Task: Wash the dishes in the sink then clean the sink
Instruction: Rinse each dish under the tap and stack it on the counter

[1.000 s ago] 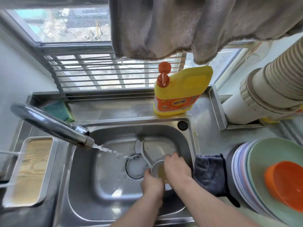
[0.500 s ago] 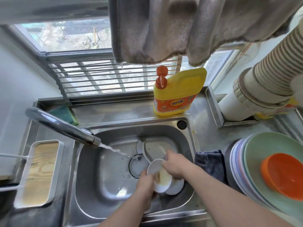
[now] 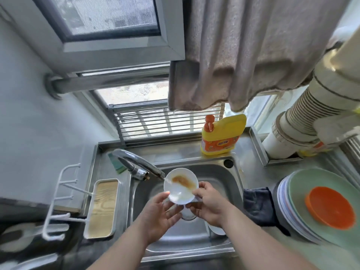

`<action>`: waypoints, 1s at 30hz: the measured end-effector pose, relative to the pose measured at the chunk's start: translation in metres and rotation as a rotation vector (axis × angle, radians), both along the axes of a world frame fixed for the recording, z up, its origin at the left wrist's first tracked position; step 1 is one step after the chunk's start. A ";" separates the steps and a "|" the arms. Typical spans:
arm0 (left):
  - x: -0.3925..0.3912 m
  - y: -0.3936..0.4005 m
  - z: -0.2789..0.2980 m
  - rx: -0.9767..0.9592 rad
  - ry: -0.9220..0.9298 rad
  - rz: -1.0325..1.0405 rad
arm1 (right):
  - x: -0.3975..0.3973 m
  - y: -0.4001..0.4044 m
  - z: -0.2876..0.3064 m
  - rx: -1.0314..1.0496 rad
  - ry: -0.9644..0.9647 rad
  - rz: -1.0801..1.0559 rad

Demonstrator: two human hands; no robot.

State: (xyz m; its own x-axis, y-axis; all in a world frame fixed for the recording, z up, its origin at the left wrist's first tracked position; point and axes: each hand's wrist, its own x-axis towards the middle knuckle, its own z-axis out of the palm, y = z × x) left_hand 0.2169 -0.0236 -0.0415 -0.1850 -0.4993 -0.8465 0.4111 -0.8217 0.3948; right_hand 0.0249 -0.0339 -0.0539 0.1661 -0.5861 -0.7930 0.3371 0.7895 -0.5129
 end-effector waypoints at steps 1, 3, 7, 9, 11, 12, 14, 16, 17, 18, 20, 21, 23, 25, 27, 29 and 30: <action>0.005 -0.002 0.011 -0.019 -0.017 0.004 | 0.007 0.002 0.007 0.005 -0.038 -0.016; 0.015 -0.005 0.028 -0.052 -0.037 0.014 | 0.018 0.008 0.017 0.018 -0.105 -0.050; 0.029 -0.006 0.043 -0.079 -0.031 -0.006 | 0.024 0.017 0.031 0.023 -0.137 -0.082; 0.028 -0.002 0.045 -0.065 -0.021 -0.014 | 0.022 0.023 0.039 0.057 -0.137 -0.099; 0.023 0.003 0.045 -0.043 -0.004 -0.030 | 0.020 0.027 0.043 0.125 -0.121 -0.111; 0.019 0.005 0.045 -0.022 0.006 -0.047 | 0.020 0.028 0.043 0.159 -0.115 -0.119; 0.015 0.009 0.041 0.029 0.028 -0.083 | 0.022 0.028 0.038 0.199 -0.090 -0.135; 0.014 0.012 0.037 0.063 0.051 -0.081 | 0.030 0.026 0.032 0.210 -0.045 -0.164; 0.013 0.012 0.034 0.073 0.068 -0.053 | 0.034 0.024 0.030 0.213 -0.030 -0.167; 0.013 0.011 0.034 0.085 0.081 -0.016 | 0.040 0.022 0.031 0.213 -0.021 -0.167; 0.015 0.007 0.030 0.098 0.092 0.042 | 0.051 0.019 0.034 0.213 -0.019 -0.181; 0.017 0.004 0.027 0.107 0.090 0.065 | 0.055 0.019 0.036 0.216 -0.023 -0.196; 0.021 -0.001 0.020 0.154 0.092 0.088 | 0.061 0.021 0.037 0.233 -0.019 -0.220; 0.023 -0.001 0.015 0.245 0.126 0.095 | 0.062 0.028 0.036 0.258 0.000 -0.216; 0.026 0.003 0.009 0.343 0.158 0.119 | 0.063 0.038 0.033 0.288 0.022 -0.196; 0.027 0.007 0.003 0.400 0.184 0.128 | 0.061 0.045 0.029 0.299 0.036 -0.179; 0.027 0.008 0.001 0.411 0.198 0.131 | 0.060 0.047 0.027 0.302 0.045 -0.178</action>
